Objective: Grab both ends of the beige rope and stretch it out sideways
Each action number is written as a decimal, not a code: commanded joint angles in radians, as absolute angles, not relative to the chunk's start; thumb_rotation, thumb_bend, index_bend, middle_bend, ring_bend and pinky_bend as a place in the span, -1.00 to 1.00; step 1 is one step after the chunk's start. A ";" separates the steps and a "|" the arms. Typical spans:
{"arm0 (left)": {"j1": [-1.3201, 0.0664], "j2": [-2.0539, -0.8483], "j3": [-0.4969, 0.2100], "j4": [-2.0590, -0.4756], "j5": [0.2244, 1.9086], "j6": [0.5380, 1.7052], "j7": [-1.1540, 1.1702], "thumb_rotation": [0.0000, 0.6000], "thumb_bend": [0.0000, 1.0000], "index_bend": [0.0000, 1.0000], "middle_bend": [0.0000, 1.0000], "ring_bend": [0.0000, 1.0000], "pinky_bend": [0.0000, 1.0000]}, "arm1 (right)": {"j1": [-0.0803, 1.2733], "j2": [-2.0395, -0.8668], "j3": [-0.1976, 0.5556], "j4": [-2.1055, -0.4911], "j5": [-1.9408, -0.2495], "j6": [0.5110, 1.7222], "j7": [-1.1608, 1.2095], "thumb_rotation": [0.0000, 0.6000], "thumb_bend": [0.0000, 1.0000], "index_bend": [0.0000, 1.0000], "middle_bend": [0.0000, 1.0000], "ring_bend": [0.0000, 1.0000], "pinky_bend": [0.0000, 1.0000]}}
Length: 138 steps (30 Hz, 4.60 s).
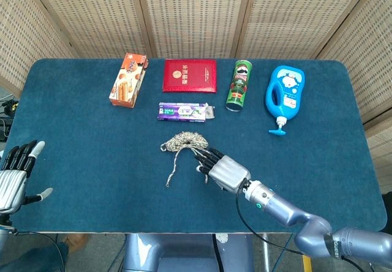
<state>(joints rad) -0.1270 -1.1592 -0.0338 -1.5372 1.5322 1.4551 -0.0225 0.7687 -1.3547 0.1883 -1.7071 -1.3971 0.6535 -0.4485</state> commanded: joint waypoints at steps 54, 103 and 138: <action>-0.138 -1.171 -0.019 -1.546 1.534 1.440 0.012 1.00 -1.00 -1.00 -1.00 -1.00 -1.00 | 0.853 -1.488 0.053 -1.629 -1.148 0.863 -0.709 1.00 0.84 -0.27 -1.00 -1.00 -1.00; -0.143 -1.168 -0.015 -1.551 1.528 1.428 0.012 1.00 -1.00 -1.00 -1.00 -1.00 -1.00 | 0.876 -1.555 0.092 -1.545 -0.993 0.982 -0.731 1.00 -0.05 -0.27 -1.00 -1.00 -1.00; -0.143 -1.164 -0.015 -1.549 1.530 1.431 -0.001 1.00 -1.00 -1.00 -1.00 -1.00 -1.00 | 0.833 -1.775 0.232 -1.456 -0.602 1.042 -0.581 1.00 -0.33 -0.05 -1.00 -1.00 -1.00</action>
